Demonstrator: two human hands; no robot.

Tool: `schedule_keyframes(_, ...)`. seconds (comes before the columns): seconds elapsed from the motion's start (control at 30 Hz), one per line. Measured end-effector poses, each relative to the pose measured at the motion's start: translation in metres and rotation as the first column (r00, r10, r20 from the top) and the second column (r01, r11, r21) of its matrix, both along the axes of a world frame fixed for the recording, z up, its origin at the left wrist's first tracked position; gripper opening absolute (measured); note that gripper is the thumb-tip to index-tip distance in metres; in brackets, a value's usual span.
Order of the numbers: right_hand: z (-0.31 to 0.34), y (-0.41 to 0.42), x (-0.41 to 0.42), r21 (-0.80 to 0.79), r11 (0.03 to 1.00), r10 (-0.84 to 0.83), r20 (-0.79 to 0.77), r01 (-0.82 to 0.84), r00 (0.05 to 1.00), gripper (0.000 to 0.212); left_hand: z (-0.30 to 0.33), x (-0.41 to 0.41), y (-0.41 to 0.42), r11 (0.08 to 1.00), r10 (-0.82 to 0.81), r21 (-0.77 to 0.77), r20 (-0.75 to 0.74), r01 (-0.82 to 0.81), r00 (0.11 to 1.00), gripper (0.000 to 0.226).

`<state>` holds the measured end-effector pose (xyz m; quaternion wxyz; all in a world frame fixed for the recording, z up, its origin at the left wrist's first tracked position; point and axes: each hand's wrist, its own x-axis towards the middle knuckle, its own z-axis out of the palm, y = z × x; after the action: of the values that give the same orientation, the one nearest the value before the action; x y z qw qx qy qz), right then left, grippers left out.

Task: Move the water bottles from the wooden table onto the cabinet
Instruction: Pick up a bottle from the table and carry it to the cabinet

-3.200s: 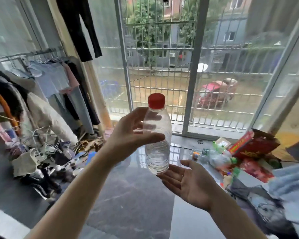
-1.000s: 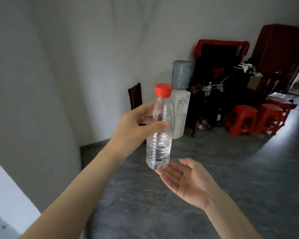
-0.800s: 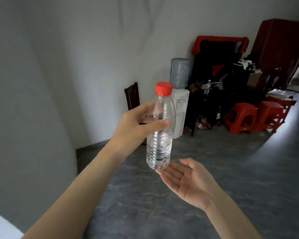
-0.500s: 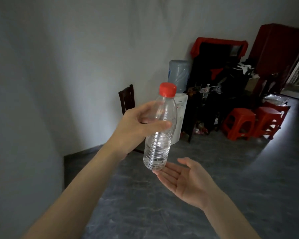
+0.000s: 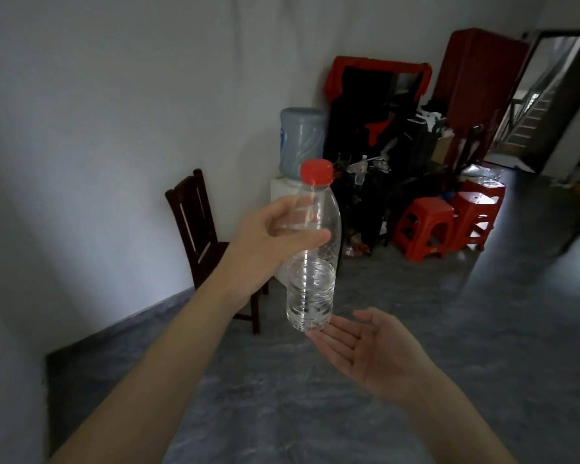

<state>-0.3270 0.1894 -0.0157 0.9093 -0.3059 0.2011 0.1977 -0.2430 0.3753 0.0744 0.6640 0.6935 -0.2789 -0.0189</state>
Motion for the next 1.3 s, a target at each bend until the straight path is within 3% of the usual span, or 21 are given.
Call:
schedule_keyframes(0.6, 0.003, -0.207, 0.233, -0.002, 0.999, -0.039, 0.017, 0.039, 0.999, 0.05, 0.015, 0.235, -0.217, 0.996, 0.022, 0.081, 0.019, -0.023, 1.0, 0.064)
schedule_keyframes(0.93, -0.024, -0.268, 0.343, -0.006, 0.997, -0.072, -0.011, 0.072, 0.997, 0.054, -0.013, 0.35, -0.278, 0.999, 0.025, 0.039, -0.015, -0.025, 1.0, 0.065)
schedule_keyframes(1.3, -0.007, -0.304, 0.542, -0.069, 0.995, -0.069, 0.002, 0.069, 0.998, 0.046, -0.001, 0.547, -0.311, 0.999, 0.034, 0.002, 0.006, -0.034, 0.999, 0.05)
